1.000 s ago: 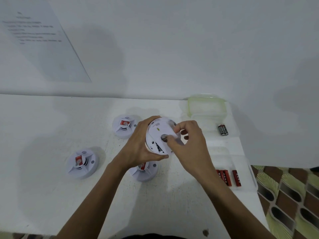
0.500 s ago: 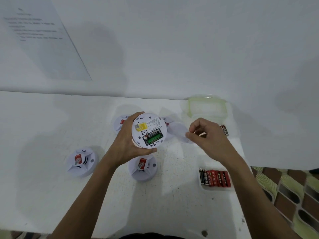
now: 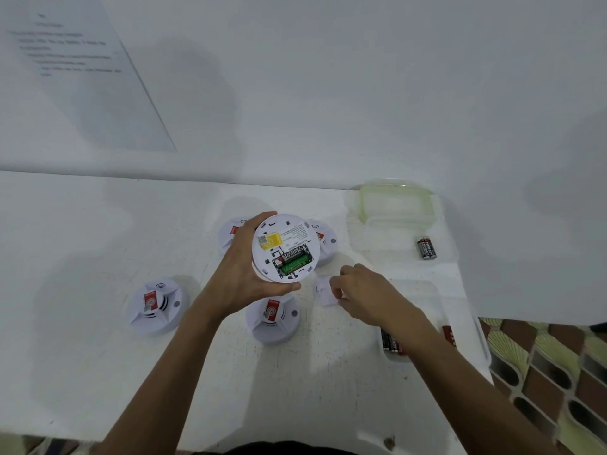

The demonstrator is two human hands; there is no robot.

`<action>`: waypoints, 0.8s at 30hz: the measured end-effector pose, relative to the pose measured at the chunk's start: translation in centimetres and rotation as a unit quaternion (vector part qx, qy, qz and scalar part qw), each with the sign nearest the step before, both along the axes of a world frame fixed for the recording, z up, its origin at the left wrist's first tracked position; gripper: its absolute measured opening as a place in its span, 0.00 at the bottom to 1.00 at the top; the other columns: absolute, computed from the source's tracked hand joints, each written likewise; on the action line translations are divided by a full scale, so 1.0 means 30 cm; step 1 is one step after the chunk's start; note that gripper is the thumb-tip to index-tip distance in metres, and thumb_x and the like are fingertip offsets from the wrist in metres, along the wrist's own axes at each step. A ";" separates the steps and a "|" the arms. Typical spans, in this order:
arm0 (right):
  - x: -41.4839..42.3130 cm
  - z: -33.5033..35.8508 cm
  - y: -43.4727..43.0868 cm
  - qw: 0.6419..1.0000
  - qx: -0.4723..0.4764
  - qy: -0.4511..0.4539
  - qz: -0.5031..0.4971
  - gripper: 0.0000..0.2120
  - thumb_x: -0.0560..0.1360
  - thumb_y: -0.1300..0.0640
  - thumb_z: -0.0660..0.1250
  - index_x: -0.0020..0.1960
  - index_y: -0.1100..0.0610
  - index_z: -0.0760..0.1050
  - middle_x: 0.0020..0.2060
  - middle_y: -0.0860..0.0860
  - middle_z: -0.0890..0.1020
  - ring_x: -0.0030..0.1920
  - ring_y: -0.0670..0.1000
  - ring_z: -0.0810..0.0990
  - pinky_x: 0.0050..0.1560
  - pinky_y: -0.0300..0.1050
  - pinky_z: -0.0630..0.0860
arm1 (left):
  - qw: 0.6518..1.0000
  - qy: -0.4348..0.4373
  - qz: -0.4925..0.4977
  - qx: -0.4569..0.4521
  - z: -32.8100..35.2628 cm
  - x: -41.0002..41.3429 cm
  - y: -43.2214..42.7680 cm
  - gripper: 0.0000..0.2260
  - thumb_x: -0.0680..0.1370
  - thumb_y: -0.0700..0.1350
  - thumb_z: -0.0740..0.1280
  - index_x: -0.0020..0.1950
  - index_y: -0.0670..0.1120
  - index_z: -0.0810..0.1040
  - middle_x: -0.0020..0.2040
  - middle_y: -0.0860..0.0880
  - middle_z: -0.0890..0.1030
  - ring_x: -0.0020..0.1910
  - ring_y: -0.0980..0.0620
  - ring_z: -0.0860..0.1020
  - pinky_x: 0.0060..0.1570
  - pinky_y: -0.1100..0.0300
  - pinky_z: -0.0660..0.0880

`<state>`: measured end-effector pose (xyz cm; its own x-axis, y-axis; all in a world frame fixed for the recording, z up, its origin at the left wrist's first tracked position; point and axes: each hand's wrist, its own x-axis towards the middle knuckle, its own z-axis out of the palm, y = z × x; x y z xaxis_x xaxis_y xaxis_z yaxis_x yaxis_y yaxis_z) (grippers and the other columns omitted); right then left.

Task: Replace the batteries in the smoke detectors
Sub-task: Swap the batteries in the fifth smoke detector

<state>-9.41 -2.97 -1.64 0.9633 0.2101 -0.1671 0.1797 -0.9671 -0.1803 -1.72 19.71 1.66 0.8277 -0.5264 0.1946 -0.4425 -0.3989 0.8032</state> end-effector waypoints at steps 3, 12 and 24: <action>-0.015 0.020 0.013 0.998 0.027 -0.034 -0.041 0.08 0.80 0.53 0.61 0.54 0.53 0.76 0.49 0.50 0.78 0.47 0.50 0.76 0.40 0.41 0.69 | 1.000 0.004 0.001 0.000 -0.007 0.001 0.000 0.44 0.58 0.57 0.79 0.68 0.62 0.57 0.62 0.73 0.64 0.63 0.65 0.68 0.61 0.73 0.67; -0.088 0.224 0.139 0.831 0.478 -0.125 -0.254 0.04 0.77 0.57 0.68 0.47 0.52 0.73 0.44 0.39 0.79 0.45 0.36 0.79 0.37 0.28 0.75 | 1.000 -0.010 0.011 -0.004 0.010 -0.014 -0.018 0.44 0.57 0.62 0.76 0.67 0.65 0.56 0.63 0.69 0.64 0.63 0.64 0.68 0.60 0.70 0.68; -0.073 0.196 0.247 0.808 0.474 -0.177 -0.302 0.07 0.74 0.60 0.71 0.51 0.55 0.76 0.46 0.47 0.82 0.44 0.44 0.82 0.43 0.38 0.81 | 0.997 -0.065 0.000 -0.031 0.062 -0.047 -0.051 0.40 0.60 0.66 0.74 0.68 0.64 0.59 0.63 0.72 0.65 0.64 0.60 0.69 0.65 0.54 0.69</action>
<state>-11.60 4.44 4.23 0.8903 -0.4439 0.1016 -0.0705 -0.3547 -0.9323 -3.13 18.19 3.52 0.7932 -0.5107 0.3316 -0.5443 -0.3507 0.7621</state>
